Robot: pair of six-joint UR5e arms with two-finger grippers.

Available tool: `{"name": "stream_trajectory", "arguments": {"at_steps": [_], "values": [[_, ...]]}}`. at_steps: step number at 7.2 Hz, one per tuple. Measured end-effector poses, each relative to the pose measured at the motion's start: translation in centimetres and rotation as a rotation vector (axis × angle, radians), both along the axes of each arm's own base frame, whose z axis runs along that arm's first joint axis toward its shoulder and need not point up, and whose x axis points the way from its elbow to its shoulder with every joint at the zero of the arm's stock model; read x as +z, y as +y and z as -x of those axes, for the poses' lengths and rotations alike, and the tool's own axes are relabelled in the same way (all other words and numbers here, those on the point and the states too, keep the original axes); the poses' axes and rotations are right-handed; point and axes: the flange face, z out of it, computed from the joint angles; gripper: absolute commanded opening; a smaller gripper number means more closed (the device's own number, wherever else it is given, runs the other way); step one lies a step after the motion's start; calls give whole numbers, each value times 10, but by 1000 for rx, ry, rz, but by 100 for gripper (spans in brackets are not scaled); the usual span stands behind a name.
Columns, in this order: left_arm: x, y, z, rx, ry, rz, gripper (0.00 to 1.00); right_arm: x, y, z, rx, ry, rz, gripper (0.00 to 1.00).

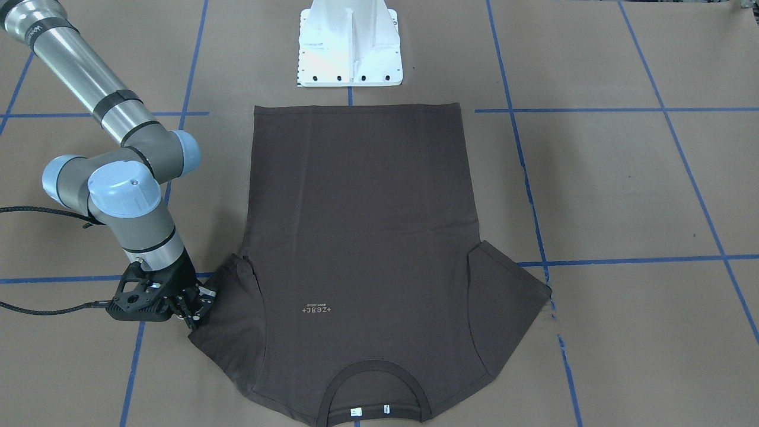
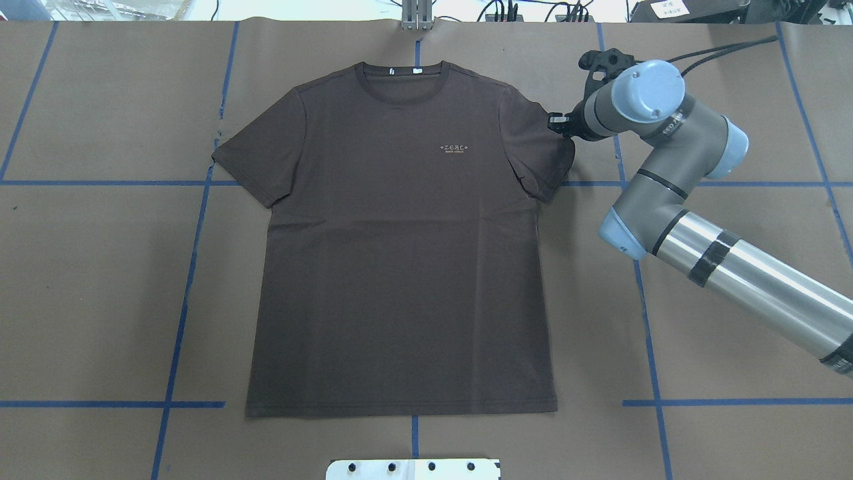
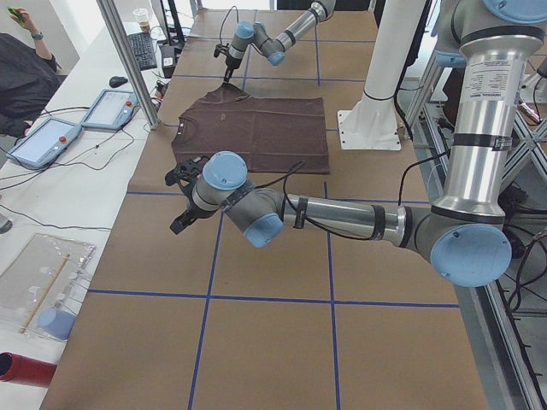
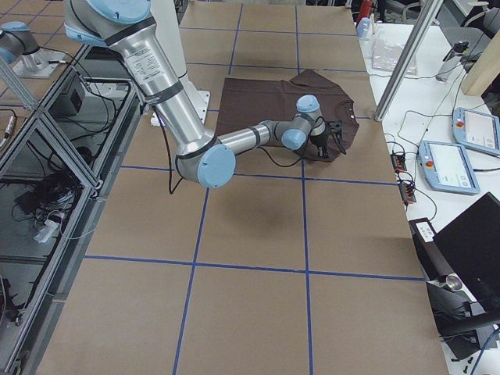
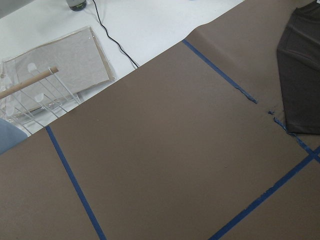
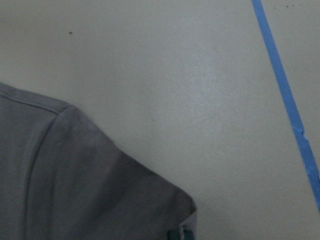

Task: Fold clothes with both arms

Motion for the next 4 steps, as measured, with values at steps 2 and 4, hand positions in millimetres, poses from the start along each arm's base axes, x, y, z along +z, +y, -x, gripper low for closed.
{"name": "stream_trajectory", "arguments": {"at_steps": [2, 4], "values": [[0, 0, 0, 0, 0, 0, 100, -57, 6, 37, 26, 34, 33, 0], [-1, 0, 0, -1, 1, 0, 100, -90, 18, 77, 70, 48, 35, 0]]}}
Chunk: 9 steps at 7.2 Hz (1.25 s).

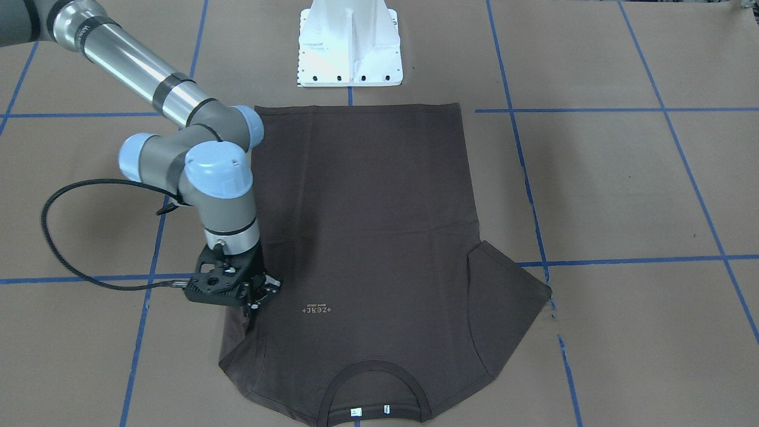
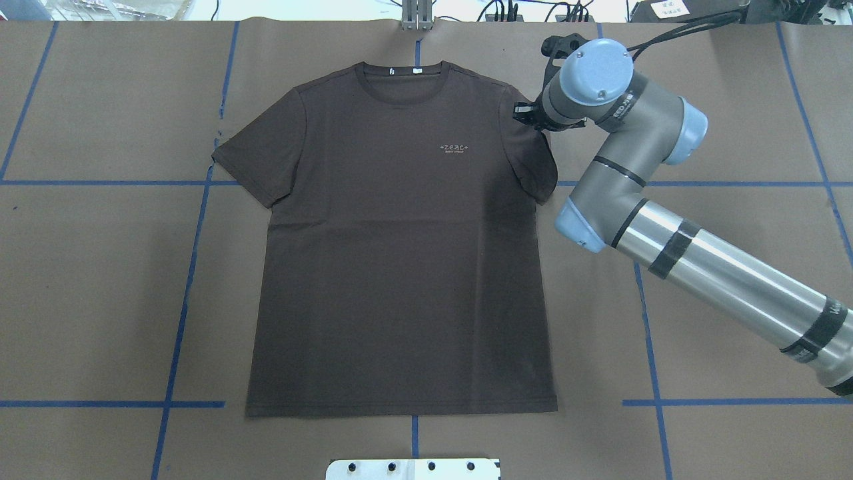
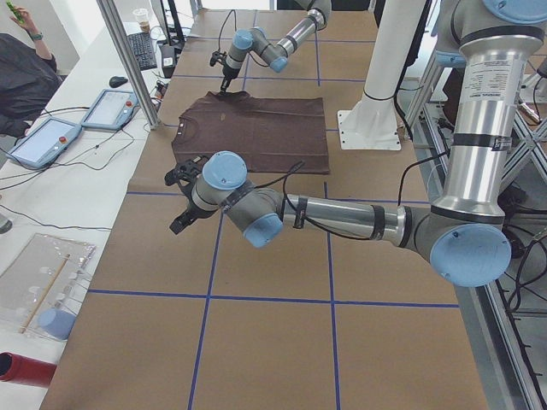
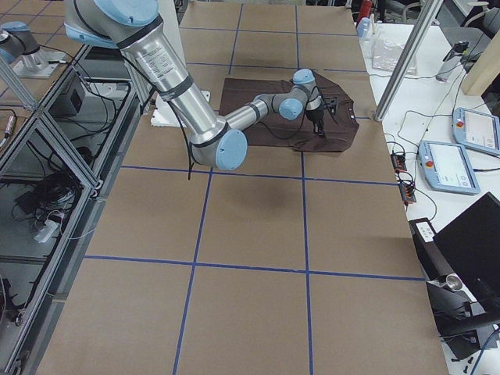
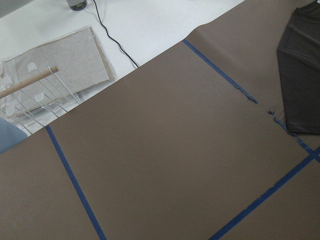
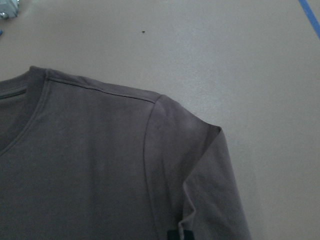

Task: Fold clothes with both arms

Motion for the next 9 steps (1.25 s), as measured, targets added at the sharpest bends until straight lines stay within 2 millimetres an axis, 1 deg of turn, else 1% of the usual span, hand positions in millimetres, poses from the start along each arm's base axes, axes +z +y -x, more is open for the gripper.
{"name": "stream_trajectory", "arguments": {"at_steps": [1, 3, 5, 8, 9], "values": [[0, 0, 0, 0, 0, 0, 100, -9, 1, 13, 9, 2, 0, 0], [0, 0, 0, 0, 0, 0, 100, -20, 1, 28, 15, 6, -7, 0], [0, 0, 0, 0, 0, 1, 100, -23, -2, 34, 23, 8, -3, 0], [1, 0, 0, 0, -1, 2, 100, -26, -3, 36, 39, -3, 8, 0], [1, 0, 0, 0, -1, 2, 100, -30, -3, 36, 44, -10, 10, 99]]}}
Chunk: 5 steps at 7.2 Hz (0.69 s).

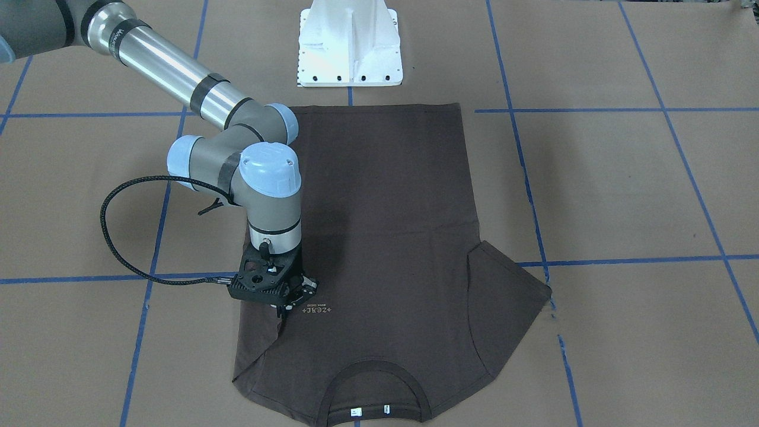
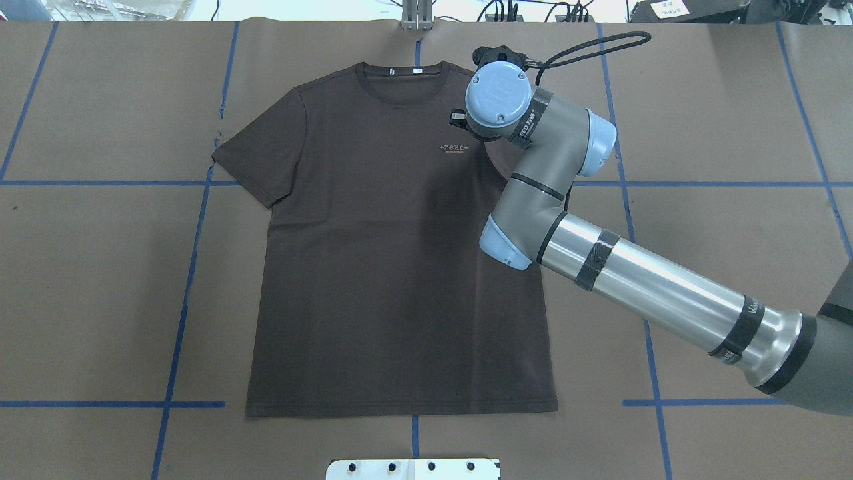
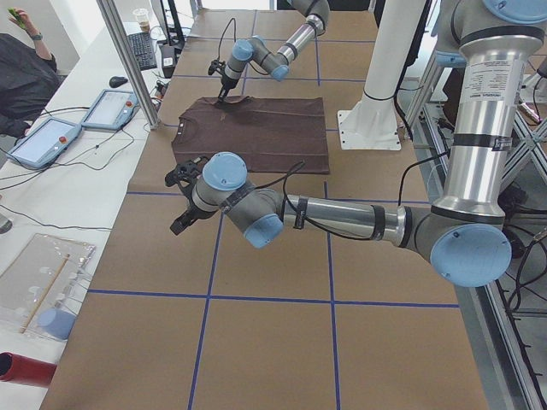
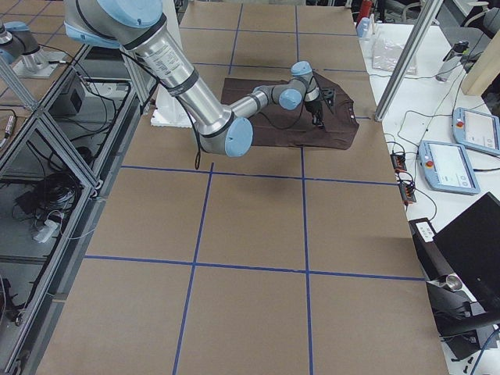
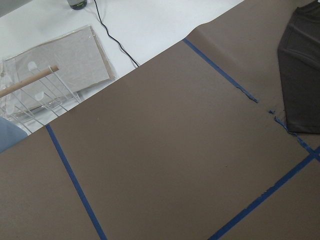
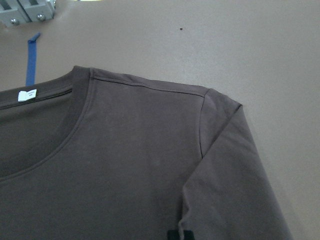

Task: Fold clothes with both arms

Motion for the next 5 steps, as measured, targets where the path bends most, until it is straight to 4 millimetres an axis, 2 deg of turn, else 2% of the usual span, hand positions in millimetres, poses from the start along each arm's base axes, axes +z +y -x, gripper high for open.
{"name": "stream_trajectory", "arguments": {"at_steps": [3, 4, 5], "values": [[1, 0, 0, 0, 0, 1, 100, -9, -5, 0, 4, -3, -4, 100], [1, 0, 0, 0, 0, 1, 100, -13, -14, -10, -22, -1, -4, 100], [-1, 0, -1, 0, 0, -1, 100, -14, -30, -31, -83, 11, 4, 100]]}}
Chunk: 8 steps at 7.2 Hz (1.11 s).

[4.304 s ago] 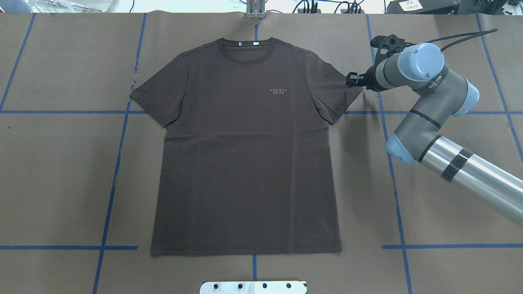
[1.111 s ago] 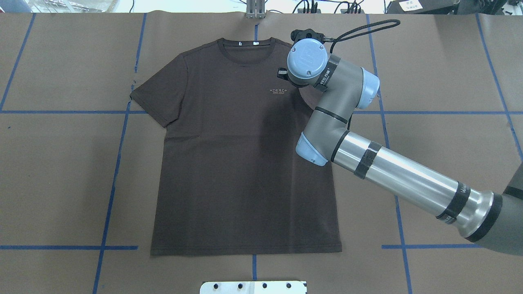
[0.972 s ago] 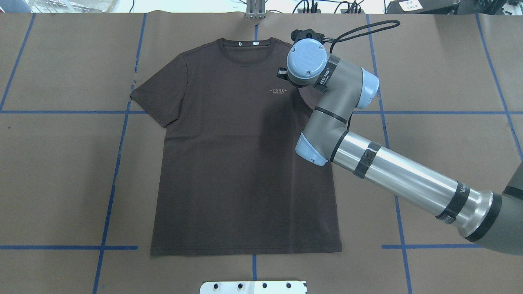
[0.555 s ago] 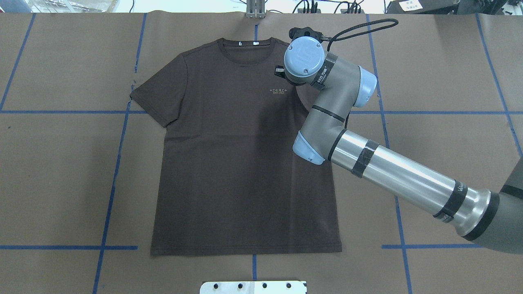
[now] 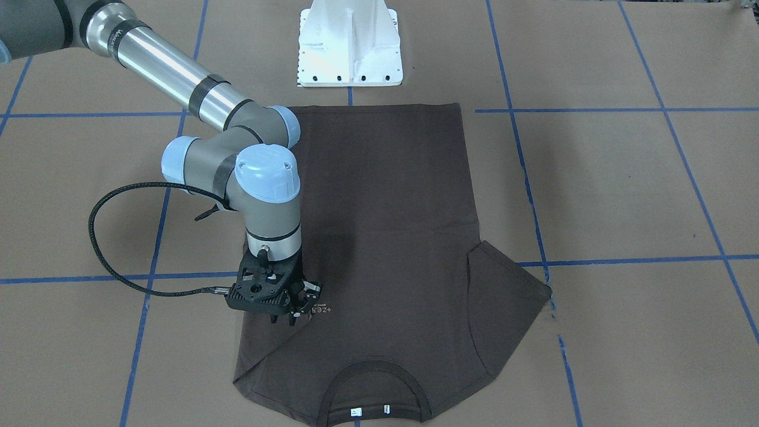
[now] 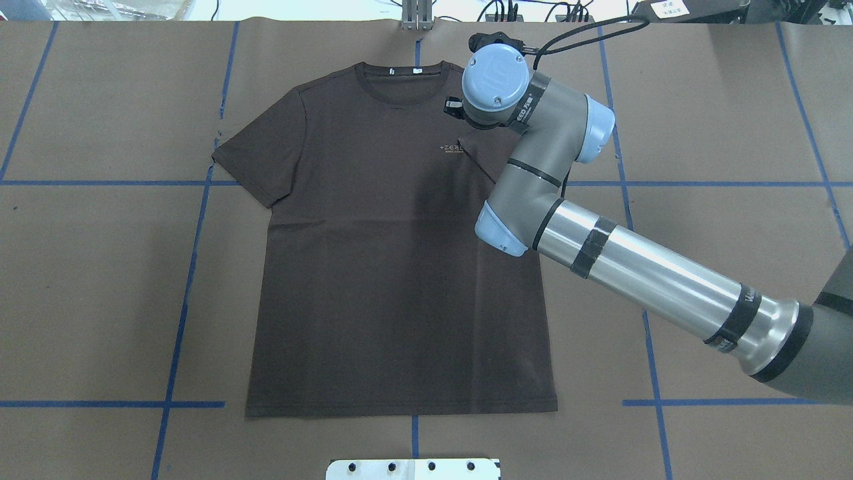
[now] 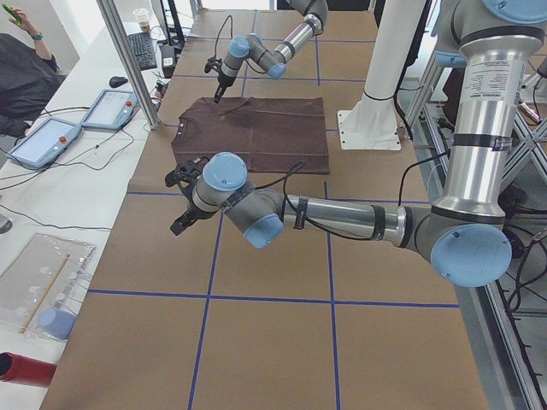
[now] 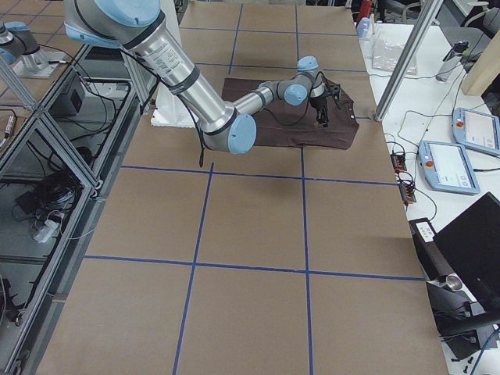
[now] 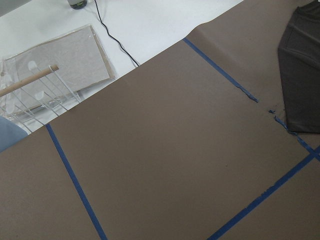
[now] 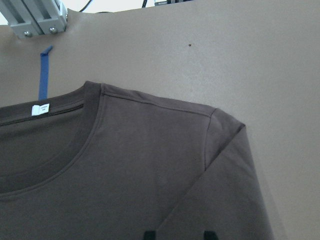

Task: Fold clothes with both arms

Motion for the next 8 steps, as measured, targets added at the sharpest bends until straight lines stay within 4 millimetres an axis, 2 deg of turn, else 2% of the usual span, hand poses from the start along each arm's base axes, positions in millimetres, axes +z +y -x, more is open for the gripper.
{"name": "stream_trajectory", "arguments": {"at_steps": [2, 3, 4, 5, 6, 8], "values": [[-8, -1, -13, 15, 13, -40, 100, 8, -34, -67, -141, 3, 1, 100], [-13, -2, -40, 39, 41, -41, 100, 25, -42, -109, -198, -8, -11, 100], [-22, -9, -77, 49, 99, 19, 96, 50, -43, -156, -249, -16, -32, 100], [-39, -18, -116, 31, 175, 120, 75, 78, -41, -206, -295, -24, -56, 100], [-56, -26, -153, -13, 242, 228, 63, 106, -40, -258, -338, -32, -77, 100], [-82, -38, -228, -147, 331, 402, 59, 167, -35, -353, -415, -38, -121, 100]]}}
